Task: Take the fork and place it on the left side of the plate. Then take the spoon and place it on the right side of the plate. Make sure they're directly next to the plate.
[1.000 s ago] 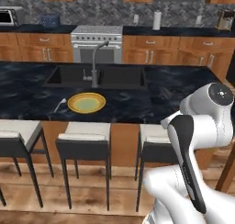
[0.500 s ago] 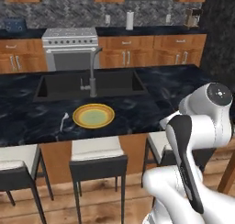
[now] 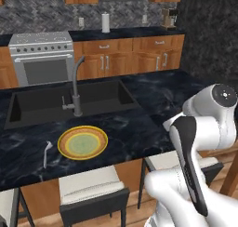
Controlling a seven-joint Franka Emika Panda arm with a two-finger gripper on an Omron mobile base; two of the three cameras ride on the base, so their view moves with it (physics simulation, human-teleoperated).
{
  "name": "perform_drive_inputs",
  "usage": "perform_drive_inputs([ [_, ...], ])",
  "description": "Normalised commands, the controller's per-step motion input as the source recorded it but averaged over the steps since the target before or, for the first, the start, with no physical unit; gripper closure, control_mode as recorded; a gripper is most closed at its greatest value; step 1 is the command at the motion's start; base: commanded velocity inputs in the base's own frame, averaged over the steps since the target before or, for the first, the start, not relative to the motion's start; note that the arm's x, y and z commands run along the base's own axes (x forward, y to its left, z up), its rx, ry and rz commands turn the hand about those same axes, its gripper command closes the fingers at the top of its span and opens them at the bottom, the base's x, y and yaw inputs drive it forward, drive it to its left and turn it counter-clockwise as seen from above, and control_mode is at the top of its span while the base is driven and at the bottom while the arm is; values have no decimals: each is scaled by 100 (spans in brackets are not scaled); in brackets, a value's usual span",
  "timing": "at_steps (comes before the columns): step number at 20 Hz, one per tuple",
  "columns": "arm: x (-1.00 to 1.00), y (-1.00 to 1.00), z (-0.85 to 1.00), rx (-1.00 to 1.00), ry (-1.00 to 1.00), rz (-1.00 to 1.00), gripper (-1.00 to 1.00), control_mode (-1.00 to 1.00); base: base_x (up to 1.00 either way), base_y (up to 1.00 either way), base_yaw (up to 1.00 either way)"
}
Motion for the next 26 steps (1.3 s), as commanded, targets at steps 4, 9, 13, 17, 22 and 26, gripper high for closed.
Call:
perform_drive_inputs([
  [4,48,66,-31,-2,5,-26,100,-100,0,0,0],
  [9,44,85,-49,-6,13,-22,100,-100,0,0,0],
  [13,27,48,-43,-1,14,-15,100,-100,0,0,0],
  [17,16,20,-32,1,15,-7,100,-100,0,0,0],
  [22,19,4,-23,11,11,0,100,-100,0,0,0],
  [26,27,0,-17,7,12,0,100,-100,0,0,0],
])
